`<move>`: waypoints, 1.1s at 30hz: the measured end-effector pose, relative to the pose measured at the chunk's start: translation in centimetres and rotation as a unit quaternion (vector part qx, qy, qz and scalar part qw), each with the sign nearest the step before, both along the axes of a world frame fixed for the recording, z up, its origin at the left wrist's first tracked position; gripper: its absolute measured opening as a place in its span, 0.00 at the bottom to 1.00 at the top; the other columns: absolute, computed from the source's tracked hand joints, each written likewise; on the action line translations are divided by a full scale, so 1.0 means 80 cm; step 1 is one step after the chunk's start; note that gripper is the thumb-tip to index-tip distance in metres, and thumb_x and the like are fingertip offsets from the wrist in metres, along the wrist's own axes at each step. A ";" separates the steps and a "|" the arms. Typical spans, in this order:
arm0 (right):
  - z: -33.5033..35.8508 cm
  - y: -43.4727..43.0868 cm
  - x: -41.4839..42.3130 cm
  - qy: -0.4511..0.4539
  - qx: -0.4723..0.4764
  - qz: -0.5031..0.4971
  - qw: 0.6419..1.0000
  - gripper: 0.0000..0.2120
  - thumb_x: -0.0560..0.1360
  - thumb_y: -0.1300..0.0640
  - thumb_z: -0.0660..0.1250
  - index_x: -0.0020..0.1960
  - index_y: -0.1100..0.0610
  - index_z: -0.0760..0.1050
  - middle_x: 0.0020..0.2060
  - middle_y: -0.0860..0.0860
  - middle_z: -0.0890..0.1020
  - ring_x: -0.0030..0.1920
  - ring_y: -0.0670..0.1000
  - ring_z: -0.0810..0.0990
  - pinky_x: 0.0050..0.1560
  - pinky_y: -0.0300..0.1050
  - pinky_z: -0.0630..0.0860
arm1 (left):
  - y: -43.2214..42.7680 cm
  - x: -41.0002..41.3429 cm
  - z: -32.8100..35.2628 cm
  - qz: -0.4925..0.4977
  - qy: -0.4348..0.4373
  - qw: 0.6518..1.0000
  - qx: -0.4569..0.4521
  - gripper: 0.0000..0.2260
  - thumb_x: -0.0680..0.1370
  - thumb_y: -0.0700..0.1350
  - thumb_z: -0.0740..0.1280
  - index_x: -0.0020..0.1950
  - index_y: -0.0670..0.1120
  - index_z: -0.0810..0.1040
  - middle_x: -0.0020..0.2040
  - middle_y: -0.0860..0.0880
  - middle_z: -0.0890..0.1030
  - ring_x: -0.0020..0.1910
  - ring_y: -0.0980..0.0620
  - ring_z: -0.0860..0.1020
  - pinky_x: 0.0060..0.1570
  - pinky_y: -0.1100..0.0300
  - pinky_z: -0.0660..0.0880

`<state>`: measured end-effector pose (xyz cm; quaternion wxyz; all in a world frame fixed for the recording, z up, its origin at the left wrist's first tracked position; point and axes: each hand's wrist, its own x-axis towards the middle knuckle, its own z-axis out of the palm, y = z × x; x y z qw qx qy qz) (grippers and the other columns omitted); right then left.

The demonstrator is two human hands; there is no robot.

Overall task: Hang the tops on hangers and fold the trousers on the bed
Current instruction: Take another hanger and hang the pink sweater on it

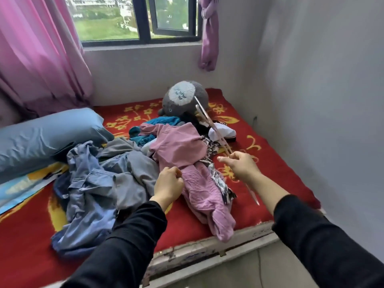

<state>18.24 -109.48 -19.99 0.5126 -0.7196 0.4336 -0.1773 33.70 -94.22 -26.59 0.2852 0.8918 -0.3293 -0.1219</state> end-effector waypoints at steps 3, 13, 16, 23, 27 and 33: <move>-0.047 -0.068 0.047 0.027 -0.024 -0.084 0.996 0.22 0.70 0.41 0.71 0.36 0.61 0.76 0.28 0.56 0.76 0.29 0.55 0.74 0.35 0.45 0.55 | -0.065 0.030 -0.046 0.017 0.024 0.999 0.021 0.12 0.74 0.40 0.61 0.54 0.44 0.80 0.55 0.43 0.77 0.56 0.43 0.76 0.58 0.55 0.72; -0.212 -0.218 0.128 0.058 -0.021 0.005 0.998 0.15 0.71 0.55 0.70 0.31 0.60 0.72 0.26 0.50 0.73 0.31 0.49 0.70 0.37 0.48 0.69 | -0.183 0.043 -0.247 0.141 0.224 0.946 0.187 0.20 0.76 0.47 0.64 0.64 0.38 0.69 0.62 0.36 0.72 0.62 0.36 0.71 0.60 0.52 0.67; -0.254 -0.232 0.134 0.084 -0.008 0.003 0.996 0.20 0.71 0.54 0.71 0.26 0.57 0.67 0.20 0.44 0.68 0.26 0.43 0.65 0.32 0.41 0.64 | -0.193 0.036 -0.292 0.193 0.288 0.913 0.216 0.24 0.77 0.49 0.64 0.66 0.35 0.67 0.65 0.35 0.70 0.65 0.36 0.69 0.63 0.52 0.65; -0.310 -0.233 0.115 0.111 0.039 0.035 0.992 0.24 0.72 0.58 0.69 0.24 0.54 0.58 0.20 0.45 0.57 0.24 0.45 0.56 0.26 0.40 0.54 | -0.197 0.036 -0.344 0.238 0.405 0.870 0.152 0.15 0.76 0.46 0.67 0.57 0.36 0.78 0.56 0.38 0.80 0.58 0.40 0.77 0.56 0.53 0.72; -0.300 -0.235 0.120 0.102 0.044 0.032 0.993 0.22 0.73 0.59 0.68 0.25 0.57 0.61 0.21 0.46 0.58 0.25 0.45 0.56 0.27 0.42 0.53 | -0.214 0.058 -0.307 0.222 0.468 0.851 0.087 0.09 0.75 0.44 0.65 0.40 0.41 0.81 0.37 0.46 0.79 0.39 0.47 0.77 0.36 0.59 0.72; -0.241 -0.239 0.128 0.047 0.152 0.096 0.983 0.10 0.68 0.56 0.77 0.40 0.61 0.80 0.20 0.41 0.71 0.21 0.39 0.66 0.24 0.30 0.62 | -0.252 0.102 -0.179 0.223 0.499 0.831 -0.106 0.07 0.75 0.40 0.64 0.38 0.43 0.77 0.29 0.49 0.73 0.24 0.54 0.73 0.28 0.60 0.78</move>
